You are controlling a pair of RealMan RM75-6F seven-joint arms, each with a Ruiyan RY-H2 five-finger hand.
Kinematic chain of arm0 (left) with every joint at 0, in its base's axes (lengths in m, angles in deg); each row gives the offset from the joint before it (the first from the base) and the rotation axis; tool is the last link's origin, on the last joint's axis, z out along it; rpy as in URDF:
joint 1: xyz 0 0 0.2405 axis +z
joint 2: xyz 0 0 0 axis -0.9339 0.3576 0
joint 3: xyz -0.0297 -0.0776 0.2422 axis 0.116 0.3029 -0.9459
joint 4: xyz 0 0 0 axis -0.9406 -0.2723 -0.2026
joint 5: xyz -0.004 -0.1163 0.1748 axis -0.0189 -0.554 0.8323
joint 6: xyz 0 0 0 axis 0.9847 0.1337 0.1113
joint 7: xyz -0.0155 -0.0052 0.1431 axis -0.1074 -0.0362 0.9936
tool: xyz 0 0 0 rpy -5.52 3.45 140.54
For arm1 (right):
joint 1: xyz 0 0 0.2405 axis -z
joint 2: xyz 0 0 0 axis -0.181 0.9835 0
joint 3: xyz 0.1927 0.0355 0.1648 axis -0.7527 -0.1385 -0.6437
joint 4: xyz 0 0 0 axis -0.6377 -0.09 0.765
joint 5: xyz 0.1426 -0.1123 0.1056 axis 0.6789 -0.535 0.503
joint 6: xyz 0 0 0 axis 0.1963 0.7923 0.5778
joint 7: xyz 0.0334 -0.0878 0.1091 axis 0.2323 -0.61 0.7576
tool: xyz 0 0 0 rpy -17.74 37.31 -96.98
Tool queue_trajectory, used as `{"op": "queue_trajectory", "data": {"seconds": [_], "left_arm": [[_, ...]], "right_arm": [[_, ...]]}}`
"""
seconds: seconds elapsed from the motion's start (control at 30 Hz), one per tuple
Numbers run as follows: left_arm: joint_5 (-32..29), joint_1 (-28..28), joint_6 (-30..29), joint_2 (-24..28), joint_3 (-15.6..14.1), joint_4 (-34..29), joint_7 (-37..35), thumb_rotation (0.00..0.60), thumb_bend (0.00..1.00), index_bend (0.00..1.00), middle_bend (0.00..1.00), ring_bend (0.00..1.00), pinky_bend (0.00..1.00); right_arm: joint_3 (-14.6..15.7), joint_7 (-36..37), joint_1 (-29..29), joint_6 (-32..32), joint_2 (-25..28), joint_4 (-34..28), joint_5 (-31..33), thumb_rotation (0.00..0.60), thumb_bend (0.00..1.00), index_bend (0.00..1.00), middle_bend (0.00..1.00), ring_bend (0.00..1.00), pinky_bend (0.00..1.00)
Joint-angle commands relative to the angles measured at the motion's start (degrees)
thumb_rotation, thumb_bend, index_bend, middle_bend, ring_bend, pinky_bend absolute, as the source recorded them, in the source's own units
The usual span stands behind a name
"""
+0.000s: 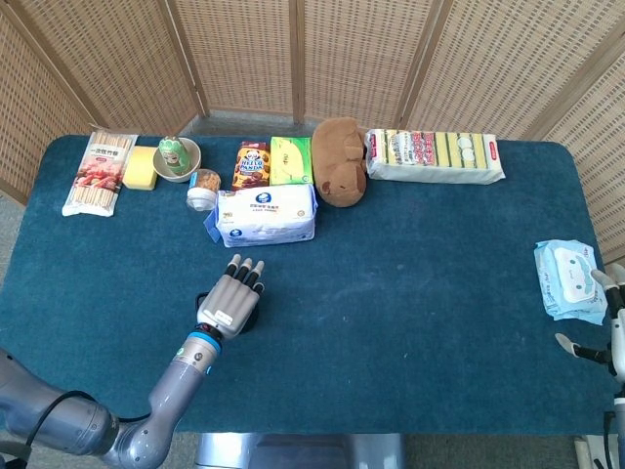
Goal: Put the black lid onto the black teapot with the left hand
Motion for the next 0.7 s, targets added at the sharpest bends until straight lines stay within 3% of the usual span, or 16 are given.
{"op": "queue_trajectory", "data": {"seconds": [0.03,0.37,0.7], "left_arm": [[-0.12,-0.05,-0.38,0.3,0.4,-0.48,-0.32,0.6,0.25,0.24,0.0,0.0,0.05],[3.07,0.18,0.78,2.88,3.02,-1.82,-5.45,0.6,0.26,0.24,0.0,0.0,0.05],[2.35,-1.06,3.63,0.76,3.71,3.72,-6.8,0.6,0.26,0.23,0.0,0.0,0.05]], "right_arm": [[0.01,0.05,-0.02,-0.09,0.04,-0.03,0.01,0.6,0.06,0.13,0.01,0.0,0.0],[0.09,-0.01,-0.12,-0.43,0.12,-0.06,0.17,0.6,0.06,0.13,0.01,0.0,0.0],[0.0,0.02,-0.18,-0.62,0.16,0.05,0.56,0.6,0.06,0.13,0.01,0.0,0.0]]}}
